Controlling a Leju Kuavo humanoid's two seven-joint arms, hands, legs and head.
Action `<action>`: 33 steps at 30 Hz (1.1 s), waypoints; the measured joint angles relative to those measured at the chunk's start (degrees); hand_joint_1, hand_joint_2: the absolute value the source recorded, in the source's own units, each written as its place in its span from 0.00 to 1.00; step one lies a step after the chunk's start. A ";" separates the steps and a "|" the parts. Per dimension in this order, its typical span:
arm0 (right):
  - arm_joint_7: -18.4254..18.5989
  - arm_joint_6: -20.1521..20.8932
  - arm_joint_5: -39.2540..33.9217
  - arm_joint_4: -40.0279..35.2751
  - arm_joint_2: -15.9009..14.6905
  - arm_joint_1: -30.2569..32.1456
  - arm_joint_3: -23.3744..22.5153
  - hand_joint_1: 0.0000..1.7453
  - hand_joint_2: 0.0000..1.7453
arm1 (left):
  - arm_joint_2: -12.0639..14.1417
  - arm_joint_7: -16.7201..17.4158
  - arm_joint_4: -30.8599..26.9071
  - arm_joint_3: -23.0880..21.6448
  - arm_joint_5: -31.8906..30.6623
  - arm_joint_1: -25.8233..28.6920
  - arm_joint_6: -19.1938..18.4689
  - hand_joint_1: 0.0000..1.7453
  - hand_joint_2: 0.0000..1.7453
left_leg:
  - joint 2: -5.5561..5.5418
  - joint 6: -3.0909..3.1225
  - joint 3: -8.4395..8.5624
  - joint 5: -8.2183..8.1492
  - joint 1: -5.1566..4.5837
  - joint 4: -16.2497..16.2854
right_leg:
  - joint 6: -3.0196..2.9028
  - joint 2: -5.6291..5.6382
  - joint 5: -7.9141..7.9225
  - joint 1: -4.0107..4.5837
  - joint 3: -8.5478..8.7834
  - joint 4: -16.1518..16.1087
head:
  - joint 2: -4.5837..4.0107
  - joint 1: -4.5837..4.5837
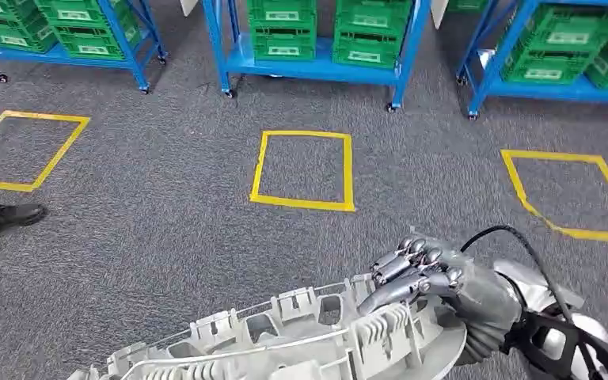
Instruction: Take the parts from the cabinet and place them on the table.
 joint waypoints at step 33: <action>1.90 0.59 1.68 1.73 -2.58 -0.59 3.08 1.00 1.00 | 5.01 -3.86 13.95 0.50 -0.13 -1.01 -0.81 0.00 0.00 | -2.01 -0.28 -1.70 0.37 -0.11 0.88 | -0.06 1.21 -5.45 -0.44 -5.40 12.42 | 0.00 0.00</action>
